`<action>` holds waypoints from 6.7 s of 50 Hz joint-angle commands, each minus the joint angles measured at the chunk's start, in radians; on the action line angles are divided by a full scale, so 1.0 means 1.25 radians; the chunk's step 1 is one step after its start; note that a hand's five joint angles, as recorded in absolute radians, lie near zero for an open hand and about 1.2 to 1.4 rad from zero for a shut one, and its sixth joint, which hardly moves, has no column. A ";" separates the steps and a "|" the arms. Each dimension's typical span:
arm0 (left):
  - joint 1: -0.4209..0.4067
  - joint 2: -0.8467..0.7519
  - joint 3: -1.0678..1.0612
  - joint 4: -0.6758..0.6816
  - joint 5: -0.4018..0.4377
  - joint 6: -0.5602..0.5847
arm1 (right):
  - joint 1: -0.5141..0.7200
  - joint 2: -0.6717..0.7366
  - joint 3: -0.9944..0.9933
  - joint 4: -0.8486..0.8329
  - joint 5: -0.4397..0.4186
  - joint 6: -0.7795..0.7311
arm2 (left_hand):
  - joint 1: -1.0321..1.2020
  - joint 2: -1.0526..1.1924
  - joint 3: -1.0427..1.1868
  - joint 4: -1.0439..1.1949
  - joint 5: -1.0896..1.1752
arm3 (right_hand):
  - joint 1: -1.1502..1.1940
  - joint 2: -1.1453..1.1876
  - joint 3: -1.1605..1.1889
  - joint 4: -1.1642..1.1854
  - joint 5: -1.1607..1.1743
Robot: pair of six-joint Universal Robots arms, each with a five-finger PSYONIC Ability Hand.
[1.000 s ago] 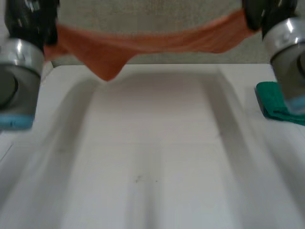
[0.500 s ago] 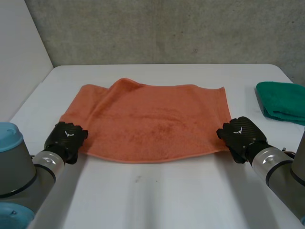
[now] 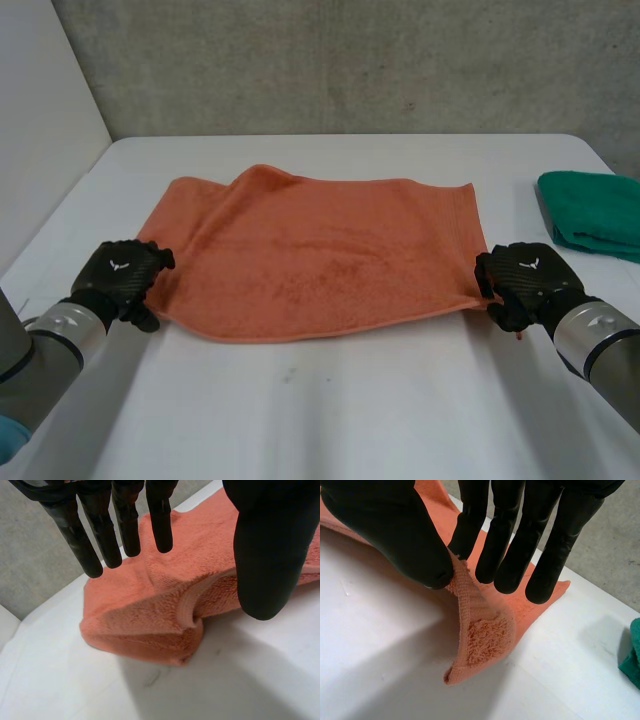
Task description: Fold the laundry.
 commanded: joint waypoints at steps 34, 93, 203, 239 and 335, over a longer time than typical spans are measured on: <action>-0.045 -0.199 0.198 0.018 -0.070 -0.049 | -0.044 -0.053 0.007 -0.068 0.038 0.068 | 0.153 0.160 0.158 0.168 0.170 | 0.325 0.174 0.173 0.162 0.180; -0.061 0.120 0.036 -0.236 -0.088 0.471 | -0.002 0.025 -0.206 0.415 0.113 -0.504 | 0.758 0.766 0.763 0.774 0.776 | 0.325 0.174 0.173 0.162 0.180; -0.095 0.023 0.103 -0.029 -0.081 0.021 | -0.265 0.175 -0.153 0.012 0.018 -0.211 | -0.218 -0.211 -0.214 -0.203 -0.201 | 0.325 0.174 0.173 0.162 0.180; -0.084 0.079 0.086 -0.035 -0.082 -0.004 | 0.364 0.232 -0.534 0.023 0.000 -0.323 | -0.218 -0.211 -0.214 -0.203 -0.201 | 0.325 0.174 0.173 0.162 0.180; -0.309 0.020 0.256 -0.060 -0.296 -0.215 | 0.529 0.345 -0.463 0.030 0.040 -0.238 | -0.209 -0.202 -0.204 -0.193 -0.191 | -0.288 -0.439 -0.440 -0.451 -0.433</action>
